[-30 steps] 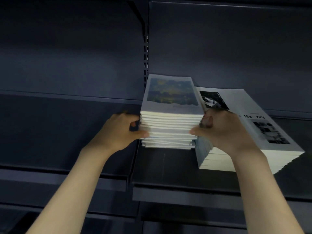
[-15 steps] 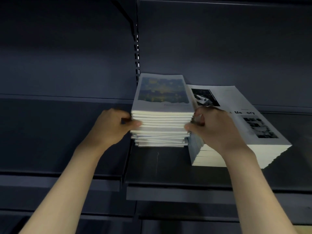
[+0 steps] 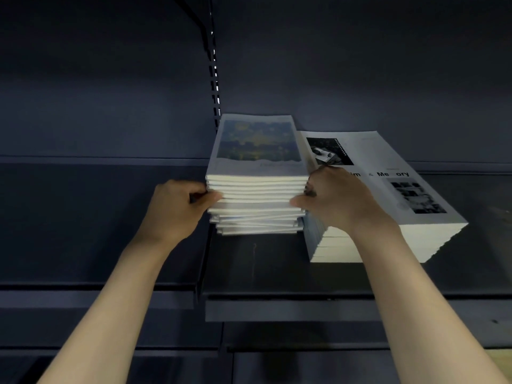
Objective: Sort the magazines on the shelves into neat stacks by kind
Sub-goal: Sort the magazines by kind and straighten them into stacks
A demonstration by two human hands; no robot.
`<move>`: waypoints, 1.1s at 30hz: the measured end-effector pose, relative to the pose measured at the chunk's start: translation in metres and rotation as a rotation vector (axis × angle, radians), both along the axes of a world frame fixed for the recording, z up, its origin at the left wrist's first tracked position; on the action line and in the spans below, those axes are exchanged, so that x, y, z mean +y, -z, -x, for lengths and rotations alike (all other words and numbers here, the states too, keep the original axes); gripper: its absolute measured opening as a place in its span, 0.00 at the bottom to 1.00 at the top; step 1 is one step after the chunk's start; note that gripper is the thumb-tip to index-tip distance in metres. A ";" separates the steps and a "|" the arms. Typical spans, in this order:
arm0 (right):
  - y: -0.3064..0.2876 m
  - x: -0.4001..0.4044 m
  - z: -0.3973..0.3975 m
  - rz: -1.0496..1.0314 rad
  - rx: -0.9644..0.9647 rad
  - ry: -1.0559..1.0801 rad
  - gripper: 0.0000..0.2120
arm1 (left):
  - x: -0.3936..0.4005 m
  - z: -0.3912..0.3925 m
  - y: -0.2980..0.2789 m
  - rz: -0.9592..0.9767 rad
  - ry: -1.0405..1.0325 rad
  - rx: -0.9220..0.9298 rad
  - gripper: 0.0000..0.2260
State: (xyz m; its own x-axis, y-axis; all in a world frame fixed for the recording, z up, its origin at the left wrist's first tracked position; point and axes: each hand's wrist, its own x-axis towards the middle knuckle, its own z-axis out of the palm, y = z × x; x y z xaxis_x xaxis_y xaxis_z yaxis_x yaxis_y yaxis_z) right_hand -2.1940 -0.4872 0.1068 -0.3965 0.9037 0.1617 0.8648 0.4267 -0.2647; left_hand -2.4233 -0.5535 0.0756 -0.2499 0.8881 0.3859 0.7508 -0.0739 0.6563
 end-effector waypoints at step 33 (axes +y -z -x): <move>0.001 -0.015 0.005 -0.073 -0.024 0.027 0.13 | -0.003 -0.001 0.021 -0.138 -0.020 0.182 0.15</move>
